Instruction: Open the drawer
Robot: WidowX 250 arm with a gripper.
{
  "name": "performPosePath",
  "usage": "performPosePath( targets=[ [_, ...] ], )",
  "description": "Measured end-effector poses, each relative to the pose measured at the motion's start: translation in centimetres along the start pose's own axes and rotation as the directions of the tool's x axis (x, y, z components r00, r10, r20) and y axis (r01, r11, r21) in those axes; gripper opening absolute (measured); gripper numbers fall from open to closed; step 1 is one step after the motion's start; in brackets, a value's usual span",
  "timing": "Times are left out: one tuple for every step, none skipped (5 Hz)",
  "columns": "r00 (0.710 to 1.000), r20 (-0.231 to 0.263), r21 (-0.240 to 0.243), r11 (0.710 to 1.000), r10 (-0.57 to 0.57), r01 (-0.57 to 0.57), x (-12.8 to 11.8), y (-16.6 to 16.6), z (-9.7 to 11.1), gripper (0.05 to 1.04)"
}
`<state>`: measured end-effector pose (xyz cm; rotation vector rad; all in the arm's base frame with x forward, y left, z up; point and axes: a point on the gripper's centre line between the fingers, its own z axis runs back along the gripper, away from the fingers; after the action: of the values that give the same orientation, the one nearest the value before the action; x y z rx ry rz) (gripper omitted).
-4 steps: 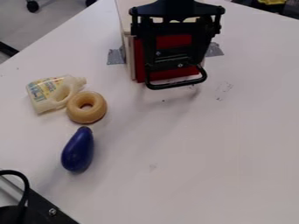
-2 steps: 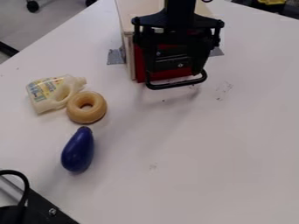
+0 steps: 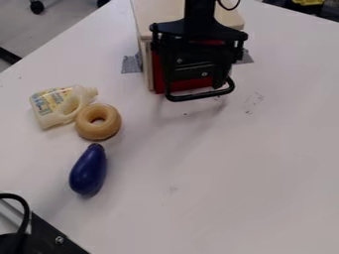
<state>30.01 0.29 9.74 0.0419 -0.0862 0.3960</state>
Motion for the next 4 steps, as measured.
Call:
performPosePath(
  targets=[
    [0.994, -0.043, 0.008, 0.995, -0.103, 0.103, 0.2, 0.7, -1.3, 0.999],
    [0.975, -0.064, 0.024, 0.976, -0.214, 0.216, 0.5, 1.4, -2.1, 0.999],
    [0.948, -0.093, 0.003, 0.952, -0.306, 0.307, 0.6, 2.1, -3.0, 0.999],
    [0.928, -0.082, 0.0, 0.931, -0.363, 0.364, 0.9, 2.6, -3.3, 0.999]
  ],
)
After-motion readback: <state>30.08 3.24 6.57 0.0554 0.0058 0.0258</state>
